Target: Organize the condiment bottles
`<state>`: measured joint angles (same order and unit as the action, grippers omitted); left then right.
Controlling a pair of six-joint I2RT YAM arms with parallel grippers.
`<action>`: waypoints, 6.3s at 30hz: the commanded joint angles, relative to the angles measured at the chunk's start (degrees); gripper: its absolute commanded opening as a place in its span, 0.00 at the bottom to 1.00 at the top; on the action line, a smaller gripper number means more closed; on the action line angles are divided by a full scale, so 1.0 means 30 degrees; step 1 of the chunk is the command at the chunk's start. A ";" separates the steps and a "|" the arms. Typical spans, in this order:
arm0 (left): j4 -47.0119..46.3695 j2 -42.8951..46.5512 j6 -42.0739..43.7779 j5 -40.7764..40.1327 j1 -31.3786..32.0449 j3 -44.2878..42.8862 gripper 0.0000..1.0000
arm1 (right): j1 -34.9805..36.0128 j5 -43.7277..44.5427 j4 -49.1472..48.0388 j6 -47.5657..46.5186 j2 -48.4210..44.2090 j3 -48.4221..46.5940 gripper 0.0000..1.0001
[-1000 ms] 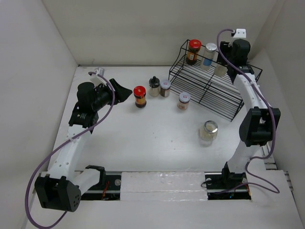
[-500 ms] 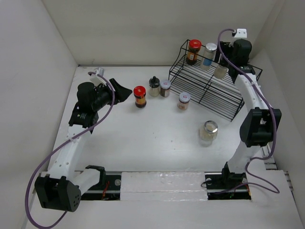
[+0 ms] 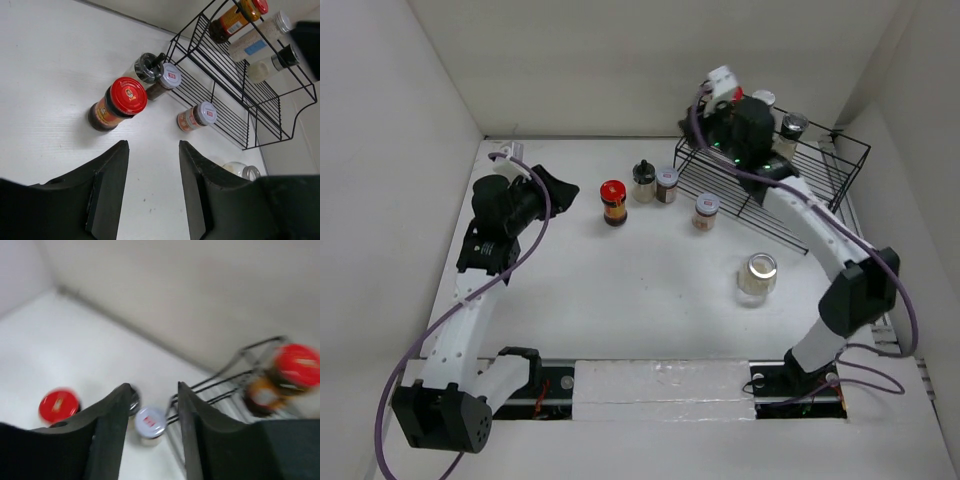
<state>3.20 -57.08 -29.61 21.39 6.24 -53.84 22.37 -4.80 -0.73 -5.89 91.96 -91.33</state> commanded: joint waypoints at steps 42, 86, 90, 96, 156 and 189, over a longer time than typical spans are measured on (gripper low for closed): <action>-0.0452 0.0687 0.0376 -0.0098 -0.0088 -0.0773 0.51 | 0.5670 -0.4143 -0.5406 -0.1466 0.5278 0.0291 0.54; -0.1038 -0.0075 0.0200 0.1133 -0.0088 -0.0597 0.51 | -1.1793 0.2129 -0.0459 0.1553 -0.0127 -0.1842 0.53; -0.1214 -0.0278 0.0025 0.1336 -0.0088 -0.0597 0.51 | -1.1793 0.1951 -0.1423 0.1553 0.0078 -0.0292 0.53; -0.1419 -0.0280 0.0025 0.1514 -0.0088 -0.0392 0.51 | -1.1793 0.1511 -0.2653 0.2520 0.0078 0.2344 0.54; -0.1243 -0.1042 -0.0327 0.1807 -0.0088 -0.0392 0.54 | 0.0834 1.0185 1.0176 0.9200 -1.2461 1.7318 0.96; -0.1419 -0.0163 -0.0327 0.1572 -0.0088 -0.0216 0.54 | -0.0365 0.4441 0.3200 0.1966 0.2560 -0.4850 0.64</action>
<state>1.52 -58.46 -30.52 25.96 6.26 -54.85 22.61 11.35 11.90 2.76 98.35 -98.41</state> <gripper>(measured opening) 0.539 0.754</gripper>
